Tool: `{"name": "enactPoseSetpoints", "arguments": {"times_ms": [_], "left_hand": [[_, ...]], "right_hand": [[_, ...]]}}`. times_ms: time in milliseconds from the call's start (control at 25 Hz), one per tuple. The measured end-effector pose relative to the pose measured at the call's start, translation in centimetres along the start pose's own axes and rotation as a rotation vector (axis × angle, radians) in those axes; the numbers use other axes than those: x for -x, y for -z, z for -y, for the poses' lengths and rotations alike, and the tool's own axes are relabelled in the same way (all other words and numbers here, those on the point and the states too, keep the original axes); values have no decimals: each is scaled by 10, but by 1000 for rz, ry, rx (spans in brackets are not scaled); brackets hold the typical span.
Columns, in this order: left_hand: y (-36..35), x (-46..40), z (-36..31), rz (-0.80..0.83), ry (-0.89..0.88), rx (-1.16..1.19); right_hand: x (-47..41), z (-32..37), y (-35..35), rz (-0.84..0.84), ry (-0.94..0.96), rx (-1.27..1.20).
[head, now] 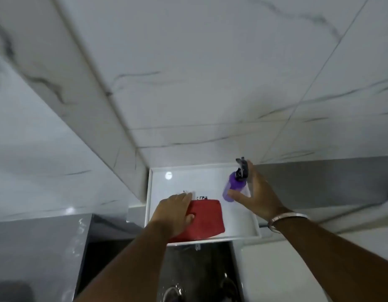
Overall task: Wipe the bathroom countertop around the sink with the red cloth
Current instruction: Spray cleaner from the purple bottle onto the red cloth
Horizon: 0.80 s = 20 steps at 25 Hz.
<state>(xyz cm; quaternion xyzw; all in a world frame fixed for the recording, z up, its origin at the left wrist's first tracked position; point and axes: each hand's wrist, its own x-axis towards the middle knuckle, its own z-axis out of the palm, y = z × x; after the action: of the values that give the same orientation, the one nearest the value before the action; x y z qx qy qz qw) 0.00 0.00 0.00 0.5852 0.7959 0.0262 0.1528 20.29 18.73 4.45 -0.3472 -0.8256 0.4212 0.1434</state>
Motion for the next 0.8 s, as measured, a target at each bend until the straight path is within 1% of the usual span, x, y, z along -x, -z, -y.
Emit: {"name": "enactPoseSetpoints", "arguments": {"times_ms": [80,200,280,320,400,440,480,560,640,720,800], "left_hand": [[-14,-14,2,64,3,42],[-21,-30,-2,108,18,-22],[-18,-38,-9,197,41,-3],[-12,-42,-12,270,78,76],[0,-48,-14,438,132,330],[7,-50,-12,492,143,454],[16,-49,-8,505,157,580],[37,-43,4,427,240,856],[53,-37,20,312,374,1139],[62,-32,31,201,482,1403],[66,-30,36,97,542,1640]], "right_hand": [[-15,-7,-14,-31,22,-93],[-26,-11,-33,-130,22,-175],[-26,-12,-38,-150,3,-228],[-25,-11,-38,-143,-6,-258],[-25,-3,-34,-132,-10,-309],[-25,4,-30,-142,7,-311],[-24,15,-24,-152,36,-320],[-22,38,-7,-144,89,-377],[-23,66,4,-92,105,-395],[-24,91,3,35,47,-313],[-28,106,-7,174,-31,-198]]}}
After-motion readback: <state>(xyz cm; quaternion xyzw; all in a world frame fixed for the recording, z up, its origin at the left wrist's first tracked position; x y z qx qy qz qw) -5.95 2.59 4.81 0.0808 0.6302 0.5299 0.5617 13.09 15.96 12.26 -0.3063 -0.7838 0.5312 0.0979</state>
